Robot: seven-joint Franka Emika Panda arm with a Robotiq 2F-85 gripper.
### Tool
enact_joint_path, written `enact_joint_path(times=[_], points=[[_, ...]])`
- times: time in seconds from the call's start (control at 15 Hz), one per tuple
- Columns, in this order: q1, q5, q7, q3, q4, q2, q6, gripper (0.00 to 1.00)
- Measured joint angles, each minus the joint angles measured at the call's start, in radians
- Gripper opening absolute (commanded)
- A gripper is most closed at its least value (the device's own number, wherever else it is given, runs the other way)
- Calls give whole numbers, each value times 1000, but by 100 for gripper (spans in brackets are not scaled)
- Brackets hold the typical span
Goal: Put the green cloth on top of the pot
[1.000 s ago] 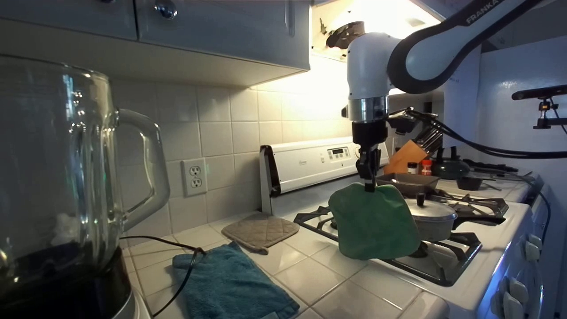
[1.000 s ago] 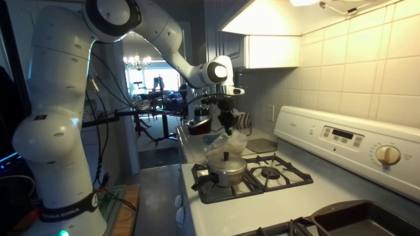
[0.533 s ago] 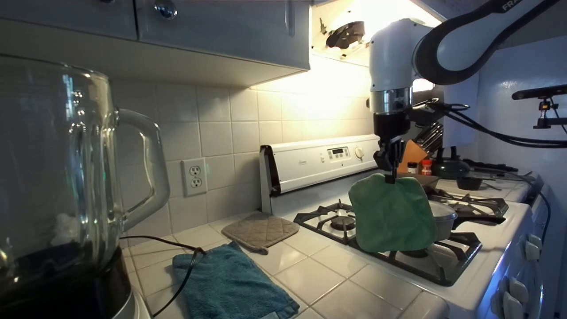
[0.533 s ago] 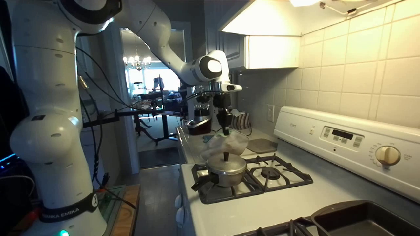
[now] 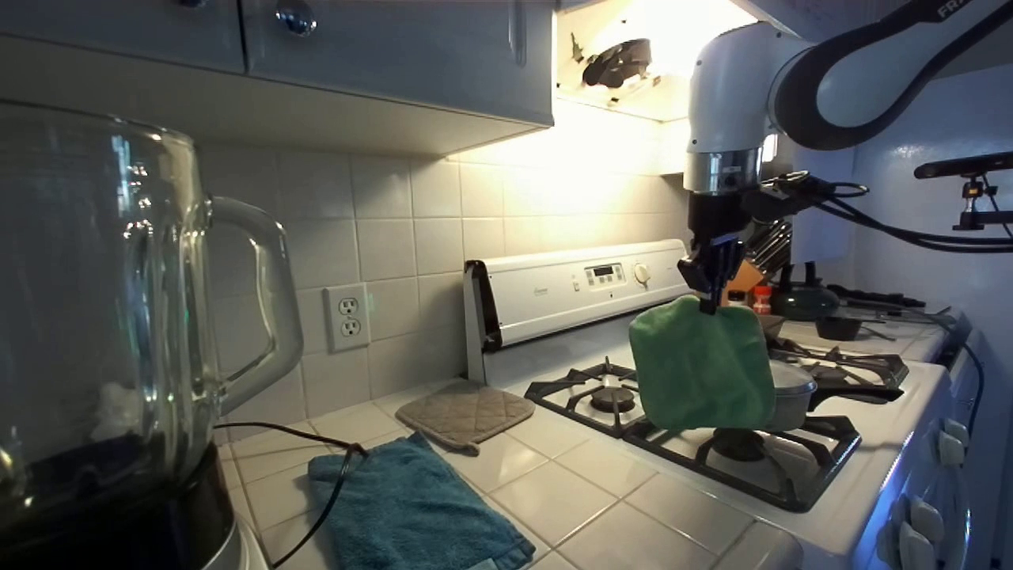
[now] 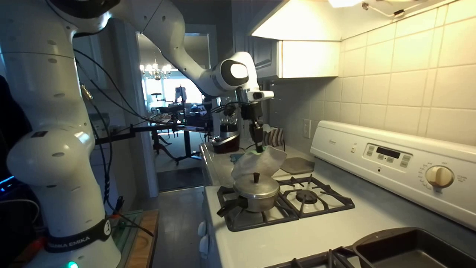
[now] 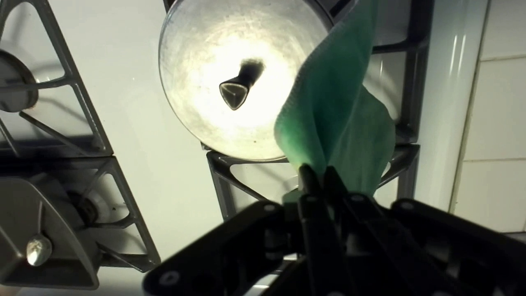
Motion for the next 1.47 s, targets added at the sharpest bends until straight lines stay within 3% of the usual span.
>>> enact_joint_path(times=[0.8,1.47], points=[[-65,-72,269,28,-136,-103,35,2],[-112,-132,408,34,-168,-105,-4,2]])
